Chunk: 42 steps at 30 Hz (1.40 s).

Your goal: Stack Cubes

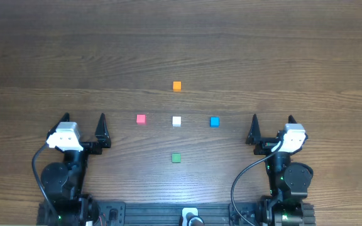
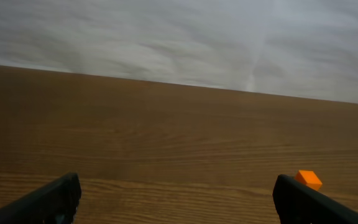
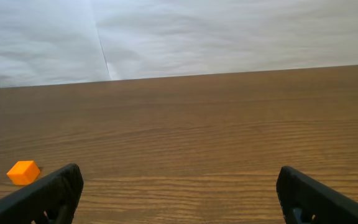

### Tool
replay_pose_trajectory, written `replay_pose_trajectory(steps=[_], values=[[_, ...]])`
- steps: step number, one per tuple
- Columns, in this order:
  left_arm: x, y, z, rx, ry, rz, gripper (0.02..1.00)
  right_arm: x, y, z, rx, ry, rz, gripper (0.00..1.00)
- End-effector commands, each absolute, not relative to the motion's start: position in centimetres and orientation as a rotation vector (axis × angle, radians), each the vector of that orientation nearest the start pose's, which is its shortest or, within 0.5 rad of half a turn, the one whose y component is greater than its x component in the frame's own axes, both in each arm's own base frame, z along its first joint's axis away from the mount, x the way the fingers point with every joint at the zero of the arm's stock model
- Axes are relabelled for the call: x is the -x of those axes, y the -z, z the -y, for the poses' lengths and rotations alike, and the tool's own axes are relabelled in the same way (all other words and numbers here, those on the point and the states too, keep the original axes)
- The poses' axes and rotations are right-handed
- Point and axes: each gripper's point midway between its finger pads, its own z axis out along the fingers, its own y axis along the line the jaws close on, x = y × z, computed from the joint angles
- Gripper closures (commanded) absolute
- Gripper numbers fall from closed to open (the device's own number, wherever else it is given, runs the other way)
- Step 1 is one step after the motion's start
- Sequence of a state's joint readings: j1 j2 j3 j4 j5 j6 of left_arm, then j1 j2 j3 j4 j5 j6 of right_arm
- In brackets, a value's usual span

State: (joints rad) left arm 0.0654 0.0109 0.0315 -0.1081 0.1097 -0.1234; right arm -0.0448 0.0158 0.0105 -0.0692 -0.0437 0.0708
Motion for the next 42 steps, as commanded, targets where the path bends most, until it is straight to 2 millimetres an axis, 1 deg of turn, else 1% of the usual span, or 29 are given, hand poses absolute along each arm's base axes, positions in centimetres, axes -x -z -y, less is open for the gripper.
replay_pose_trajectory(steps=[1, 19, 22, 27, 30, 32, 35, 37, 39, 42], values=[[-24.4, -15.9, 0.6, 0.05, 0.14, -1.657, 0.018, -24.6, -15.7, 0.3, -0.053, -0.056, -1.643, 0.007], [-24.4, -15.9, 0.6, 0.051, 0.14, -1.657, 0.018, -24.6, -15.7, 0.3, -0.053, -0.056, -1.642, 0.007], [-24.4, -15.8, 0.6, 0.075, 0.164, -1.657, 0.018, -24.6, -15.7, 0.3, -0.053, -0.056, -1.642, 0.007], [-24.3, -16.2, 1.8, 0.025, 0.219, -1.658, 0.018, -24.6, -15.7, 0.3, -0.053, -0.056, -1.642, 0.007], [-23.7, -17.3, 2.3, 0.046, 0.284, -1.673, 0.02, -24.6, -15.7, 0.3, -0.053, -0.056, -1.642, 0.009], [-23.0, -18.3, 2.5, 0.064, 0.314, -1.7, 0.02, -24.6, -15.7, 0.3, -0.053, -0.056, -1.642, 0.009], [-21.7, -20.4, 2.9, 0.072, 0.338, -1.725, 0.02, -24.6, -15.7, 0.3, -0.053, -0.056, -1.642, 0.009], [-21.3, -21.7, 3.2, 0.063, 0.355, -1.748, 0.023, -24.6, -15.7, 0.3, -0.053, -0.056, -1.642, 0.009], [-21.7, -22.3, 3.5, 0.062, 0.372, -1.805, 0.02, -24.6, -15.7, 0.3, -0.053, -0.056, -1.643, 0.009], [-23.3, -22.6, 3.9, 0.08, 0.4, -1.967, 0.02, -24.6, -15.7, 0.3, -0.053, -0.056, -1.642, 0.009]])
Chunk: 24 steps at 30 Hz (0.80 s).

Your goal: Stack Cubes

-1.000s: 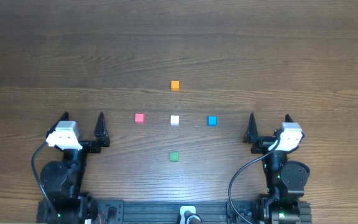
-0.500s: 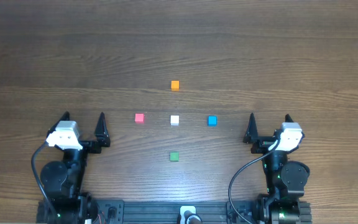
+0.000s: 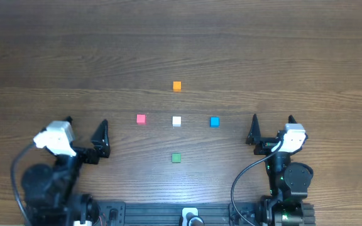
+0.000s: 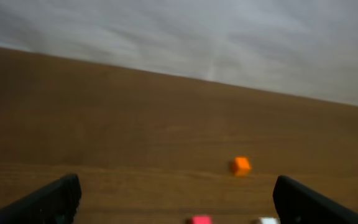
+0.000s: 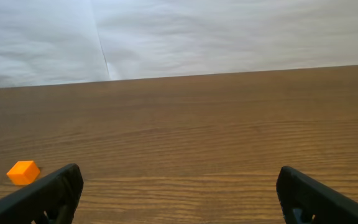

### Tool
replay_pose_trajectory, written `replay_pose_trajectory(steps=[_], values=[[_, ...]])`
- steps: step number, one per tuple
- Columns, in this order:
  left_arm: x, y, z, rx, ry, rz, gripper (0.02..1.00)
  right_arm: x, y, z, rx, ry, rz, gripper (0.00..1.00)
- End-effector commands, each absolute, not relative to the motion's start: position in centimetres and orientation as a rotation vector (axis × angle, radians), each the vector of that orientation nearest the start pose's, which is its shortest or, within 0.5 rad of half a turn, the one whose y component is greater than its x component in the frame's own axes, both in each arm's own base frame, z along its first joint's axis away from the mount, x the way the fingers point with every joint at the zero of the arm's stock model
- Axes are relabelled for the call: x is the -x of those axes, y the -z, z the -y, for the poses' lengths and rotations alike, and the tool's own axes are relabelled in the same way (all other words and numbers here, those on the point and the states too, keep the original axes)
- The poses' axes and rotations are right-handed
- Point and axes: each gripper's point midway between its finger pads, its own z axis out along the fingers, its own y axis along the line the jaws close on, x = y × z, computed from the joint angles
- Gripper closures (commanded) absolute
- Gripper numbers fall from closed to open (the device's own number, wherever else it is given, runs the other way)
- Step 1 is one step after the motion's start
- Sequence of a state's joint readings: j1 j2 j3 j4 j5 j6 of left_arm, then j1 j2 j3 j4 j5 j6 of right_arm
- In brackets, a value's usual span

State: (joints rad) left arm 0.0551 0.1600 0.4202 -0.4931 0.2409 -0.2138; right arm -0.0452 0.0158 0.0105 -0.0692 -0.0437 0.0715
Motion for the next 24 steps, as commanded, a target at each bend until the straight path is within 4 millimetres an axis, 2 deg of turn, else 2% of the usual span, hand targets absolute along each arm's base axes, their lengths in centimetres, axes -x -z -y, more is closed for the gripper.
replay_pose_trajectory(steps=[1, 5, 7, 11, 16, 21, 24], values=[[-23.7, -22.7, 4.1, 0.085, 0.408, -2.02, 0.02, -24.6, -15.7, 0.3, -0.053, -0.057, -1.643, 0.009], [-26.3, -22.7, 5.3, 0.068, 0.44, -2.199, 0.02, -24.6, -15.7, 0.3, -0.053, -0.057, -1.643, 0.009], [-27.8, -21.7, 6.5, 0.033, 0.461, -2.277, 0.02, -24.6, -15.7, 0.3, -0.053, -0.056, -1.643, 0.009], [-29.9, -17.7, 9.4, -0.044, 0.476, -2.441, 0.02, -24.6, -15.7, 0.3, -0.053, -0.056, -1.643, 0.007], [-30.3, -11.4, 10.9, 0.007, 0.346, -2.649, 0.02, -24.6, -15.7, 0.3, -0.053, -0.056, -1.642, 0.007], [-31.1, -7.0, 13.7, -0.091, 0.31, -2.728, 0.02, -24.6, -15.7, 0.3, -0.053, -0.056, -1.643, 0.009], [-31.4, -5.1, 14.2, -0.099, 0.266, -2.759, 0.02, -24.6, -15.7, 0.3, -0.053, -0.056, -1.643, 0.009]])
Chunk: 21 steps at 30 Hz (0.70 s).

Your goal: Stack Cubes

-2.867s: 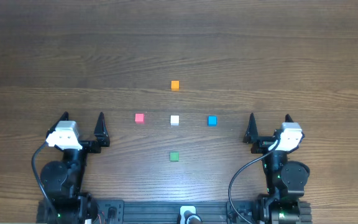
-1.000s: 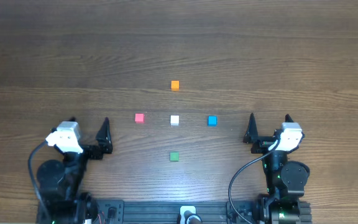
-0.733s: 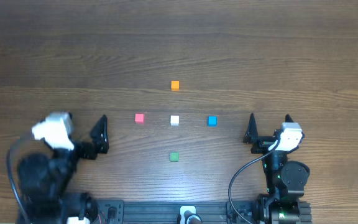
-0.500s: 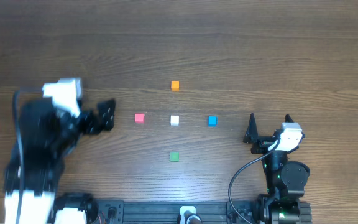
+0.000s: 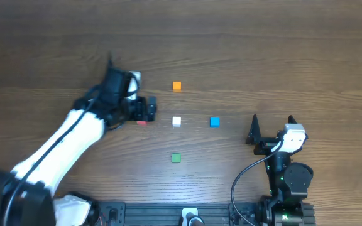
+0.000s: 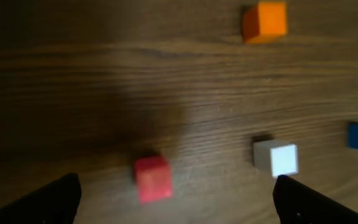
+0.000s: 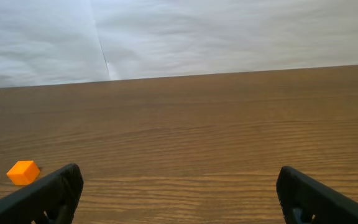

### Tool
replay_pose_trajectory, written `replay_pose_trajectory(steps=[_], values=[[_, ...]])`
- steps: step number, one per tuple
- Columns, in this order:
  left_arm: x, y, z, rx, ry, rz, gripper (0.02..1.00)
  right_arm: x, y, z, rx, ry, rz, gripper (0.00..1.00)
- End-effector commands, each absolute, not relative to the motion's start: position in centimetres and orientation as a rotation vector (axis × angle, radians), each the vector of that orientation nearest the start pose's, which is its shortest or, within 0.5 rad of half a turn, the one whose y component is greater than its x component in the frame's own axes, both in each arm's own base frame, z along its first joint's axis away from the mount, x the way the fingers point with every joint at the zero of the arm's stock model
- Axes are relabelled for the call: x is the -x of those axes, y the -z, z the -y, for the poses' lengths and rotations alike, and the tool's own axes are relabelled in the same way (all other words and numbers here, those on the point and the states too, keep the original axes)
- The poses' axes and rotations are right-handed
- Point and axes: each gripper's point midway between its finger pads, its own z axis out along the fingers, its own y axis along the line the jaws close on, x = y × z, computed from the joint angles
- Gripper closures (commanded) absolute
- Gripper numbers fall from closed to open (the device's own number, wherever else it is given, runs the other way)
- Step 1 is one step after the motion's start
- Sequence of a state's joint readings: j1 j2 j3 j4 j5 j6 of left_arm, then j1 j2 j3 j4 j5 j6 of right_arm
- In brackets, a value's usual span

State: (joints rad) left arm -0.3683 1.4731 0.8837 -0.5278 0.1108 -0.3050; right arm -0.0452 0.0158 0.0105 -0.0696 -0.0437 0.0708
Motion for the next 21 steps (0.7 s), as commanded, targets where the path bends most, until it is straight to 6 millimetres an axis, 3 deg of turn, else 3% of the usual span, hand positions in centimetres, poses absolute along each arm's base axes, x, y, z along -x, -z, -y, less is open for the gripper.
replay_pose_trajectory(steps=[1, 13, 21], values=[[-31.4, -4.6, 14.0, -0.062, 0.238, -2.774, 0.02, -24.6, -15.7, 0.3, -0.053, -0.056, -1.642, 0.009], [-30.6, -1.6, 12.9, 0.04, 0.136, -2.87, 0.02, -24.6, -15.7, 0.3, -0.053, -0.056, -1.642, 0.009], [-30.1, -0.8, 13.4, 0.03, 0.102, -2.887, 0.029, -24.6, -15.7, 0.3, -0.053, -0.056, -1.642, 0.007]])
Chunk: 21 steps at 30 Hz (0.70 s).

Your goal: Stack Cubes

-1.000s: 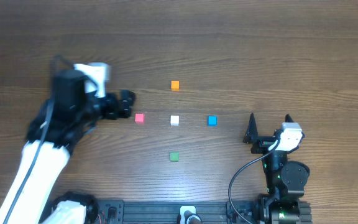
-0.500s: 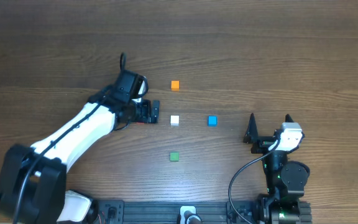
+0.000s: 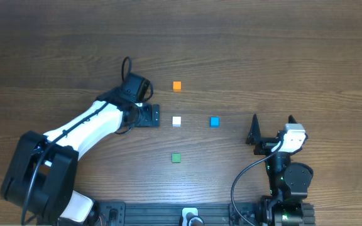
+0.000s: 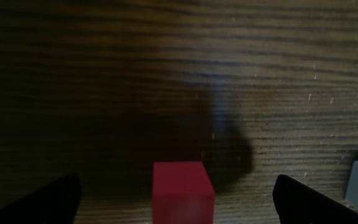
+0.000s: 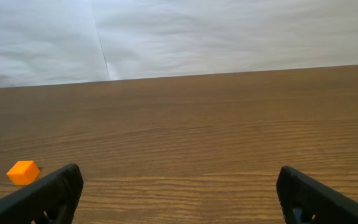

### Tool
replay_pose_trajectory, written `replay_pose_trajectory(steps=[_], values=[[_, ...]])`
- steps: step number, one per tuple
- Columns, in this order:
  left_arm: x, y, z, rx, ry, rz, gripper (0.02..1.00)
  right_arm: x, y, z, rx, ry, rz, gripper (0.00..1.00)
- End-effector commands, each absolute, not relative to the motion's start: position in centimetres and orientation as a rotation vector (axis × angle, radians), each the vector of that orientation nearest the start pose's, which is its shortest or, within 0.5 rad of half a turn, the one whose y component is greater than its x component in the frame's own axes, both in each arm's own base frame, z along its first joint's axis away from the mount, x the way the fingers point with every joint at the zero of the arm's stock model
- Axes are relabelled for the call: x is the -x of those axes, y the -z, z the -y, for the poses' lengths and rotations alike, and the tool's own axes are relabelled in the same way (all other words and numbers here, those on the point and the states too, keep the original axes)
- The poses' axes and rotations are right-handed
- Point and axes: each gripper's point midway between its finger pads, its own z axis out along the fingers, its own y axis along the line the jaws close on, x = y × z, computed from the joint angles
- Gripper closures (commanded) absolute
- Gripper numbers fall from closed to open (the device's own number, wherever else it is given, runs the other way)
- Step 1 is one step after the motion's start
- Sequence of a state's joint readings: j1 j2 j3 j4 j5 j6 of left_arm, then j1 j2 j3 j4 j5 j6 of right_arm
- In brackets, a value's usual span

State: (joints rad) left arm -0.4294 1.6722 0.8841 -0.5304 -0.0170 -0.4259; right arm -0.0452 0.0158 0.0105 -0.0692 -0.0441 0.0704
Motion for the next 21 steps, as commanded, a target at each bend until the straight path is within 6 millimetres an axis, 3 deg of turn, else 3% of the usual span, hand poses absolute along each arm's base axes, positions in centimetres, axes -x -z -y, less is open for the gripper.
replay_pose_trajectory(steps=[1, 11, 21], values=[[-30.03, -0.84, 13.32, 0.031, 0.1, -2.889, 0.023, -24.63, -15.71, 0.31, -0.053, -0.056, -1.642, 0.007], [-29.52, -0.54, 12.58, 0.024, 0.025, -2.905, 0.286, -24.63, -15.7, 0.31, -0.053, -0.056, -1.643, 0.009], [-29.59, -0.27, 12.83, 0.001, -0.005, -2.894, 0.323, -24.63, -15.7, 0.31, -0.053, -0.056, -1.643, 0.012]])
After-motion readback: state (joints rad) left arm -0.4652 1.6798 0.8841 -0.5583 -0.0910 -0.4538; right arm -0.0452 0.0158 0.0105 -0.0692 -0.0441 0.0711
